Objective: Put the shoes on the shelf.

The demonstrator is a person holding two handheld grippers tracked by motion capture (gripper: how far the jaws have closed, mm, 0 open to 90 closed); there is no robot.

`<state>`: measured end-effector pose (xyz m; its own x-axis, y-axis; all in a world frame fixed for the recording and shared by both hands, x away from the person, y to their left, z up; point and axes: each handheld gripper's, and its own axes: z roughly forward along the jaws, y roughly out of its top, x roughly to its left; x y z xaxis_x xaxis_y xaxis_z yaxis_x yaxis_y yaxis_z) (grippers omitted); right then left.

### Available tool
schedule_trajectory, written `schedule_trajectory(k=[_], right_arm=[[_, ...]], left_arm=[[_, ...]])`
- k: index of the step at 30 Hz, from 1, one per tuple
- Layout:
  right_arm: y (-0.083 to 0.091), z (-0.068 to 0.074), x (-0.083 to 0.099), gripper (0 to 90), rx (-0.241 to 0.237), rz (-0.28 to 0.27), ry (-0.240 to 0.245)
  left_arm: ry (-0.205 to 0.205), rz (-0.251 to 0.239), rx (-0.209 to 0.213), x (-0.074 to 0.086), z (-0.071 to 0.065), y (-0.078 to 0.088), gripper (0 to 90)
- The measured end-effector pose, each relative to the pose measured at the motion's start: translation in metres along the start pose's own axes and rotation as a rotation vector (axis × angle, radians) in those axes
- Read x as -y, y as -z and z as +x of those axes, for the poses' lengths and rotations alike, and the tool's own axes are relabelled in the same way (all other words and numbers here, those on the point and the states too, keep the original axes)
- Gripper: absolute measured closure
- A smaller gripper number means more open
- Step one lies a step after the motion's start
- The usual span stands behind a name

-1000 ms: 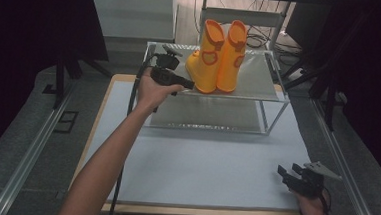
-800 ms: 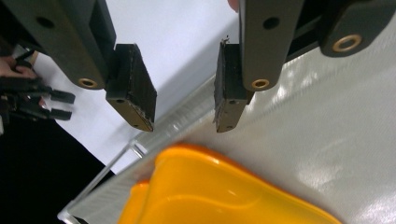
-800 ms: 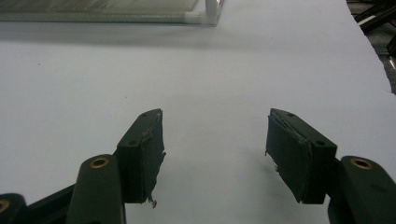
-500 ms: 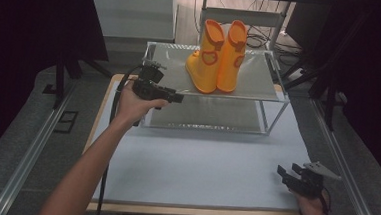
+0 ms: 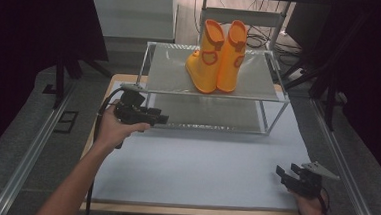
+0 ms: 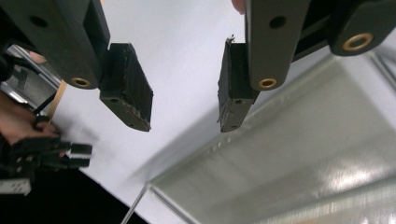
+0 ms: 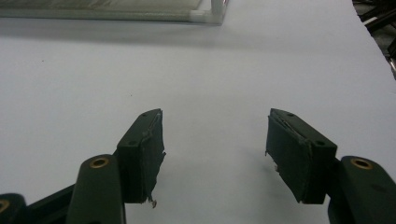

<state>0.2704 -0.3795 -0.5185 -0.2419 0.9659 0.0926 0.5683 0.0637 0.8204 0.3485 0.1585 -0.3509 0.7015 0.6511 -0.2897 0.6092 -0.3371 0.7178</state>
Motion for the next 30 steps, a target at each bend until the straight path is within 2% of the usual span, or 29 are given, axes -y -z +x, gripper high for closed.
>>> schedule_trajectory(k=[5,11,16,21,30], right_arm=[[-0.001,0.000,0.000,36.6,0.000,0.003,0.008],[-0.001,0.001,0.000,36.6,-0.002,0.007,0.007],[-0.001,0.001,0.000,36.6,-0.001,0.007,0.012],[-0.002,0.001,0.001,36.6,0.000,0.007,0.010],[-0.001,0.001,0.000,36.6,0.001,0.005,0.012]], left_arm=[[0.035,0.008,0.018,0.025,0.008,-0.006,54.9],[0.074,0.024,0.013,0.049,0.016,-0.016,54.7],[0.084,0.049,-0.014,0.064,0.021,-0.023,54.4],[0.096,0.068,-0.016,0.072,0.025,-0.030,54.1],[0.096,0.075,-0.021,0.072,0.025,-0.033,53.2]])
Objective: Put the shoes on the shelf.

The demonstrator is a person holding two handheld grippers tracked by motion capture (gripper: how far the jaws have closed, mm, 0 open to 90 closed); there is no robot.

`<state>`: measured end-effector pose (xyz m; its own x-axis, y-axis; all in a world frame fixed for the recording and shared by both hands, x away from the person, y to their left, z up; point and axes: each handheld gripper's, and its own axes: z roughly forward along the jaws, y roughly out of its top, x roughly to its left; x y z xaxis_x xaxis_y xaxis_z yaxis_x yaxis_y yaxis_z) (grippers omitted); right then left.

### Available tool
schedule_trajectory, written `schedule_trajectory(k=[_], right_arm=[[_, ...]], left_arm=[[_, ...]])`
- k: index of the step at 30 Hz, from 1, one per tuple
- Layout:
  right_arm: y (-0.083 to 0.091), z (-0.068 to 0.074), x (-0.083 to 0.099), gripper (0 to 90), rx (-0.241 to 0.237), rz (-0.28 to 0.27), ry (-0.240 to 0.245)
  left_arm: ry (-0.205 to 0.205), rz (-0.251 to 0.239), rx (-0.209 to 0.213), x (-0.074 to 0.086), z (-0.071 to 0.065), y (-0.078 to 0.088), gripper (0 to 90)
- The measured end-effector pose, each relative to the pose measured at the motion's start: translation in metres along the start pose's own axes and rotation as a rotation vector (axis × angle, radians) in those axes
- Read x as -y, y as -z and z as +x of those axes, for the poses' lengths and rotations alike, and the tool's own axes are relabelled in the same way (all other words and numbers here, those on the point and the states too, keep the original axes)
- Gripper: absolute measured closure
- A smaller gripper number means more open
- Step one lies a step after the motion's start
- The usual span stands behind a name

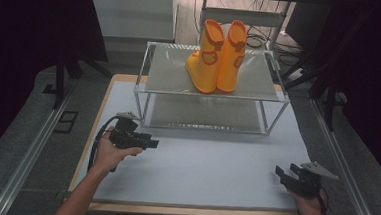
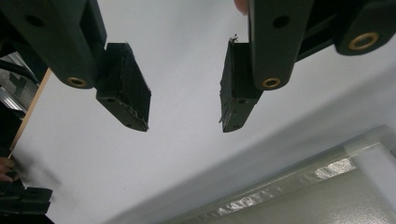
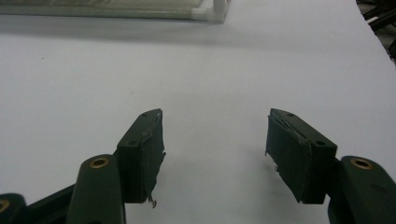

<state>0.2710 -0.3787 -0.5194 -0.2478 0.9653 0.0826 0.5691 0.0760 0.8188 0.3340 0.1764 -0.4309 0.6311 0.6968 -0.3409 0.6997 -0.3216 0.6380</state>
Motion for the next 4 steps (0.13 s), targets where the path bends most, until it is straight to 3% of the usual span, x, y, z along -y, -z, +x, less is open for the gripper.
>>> schedule_trajectory(k=[4], right_arm=[[0.0007,0.0003,-0.0005,36.6,-0.001,-0.014,-0.004]], left_arm=[[0.005,-0.007,-0.002,0.0010,-0.0007,-0.0017,52.0]])
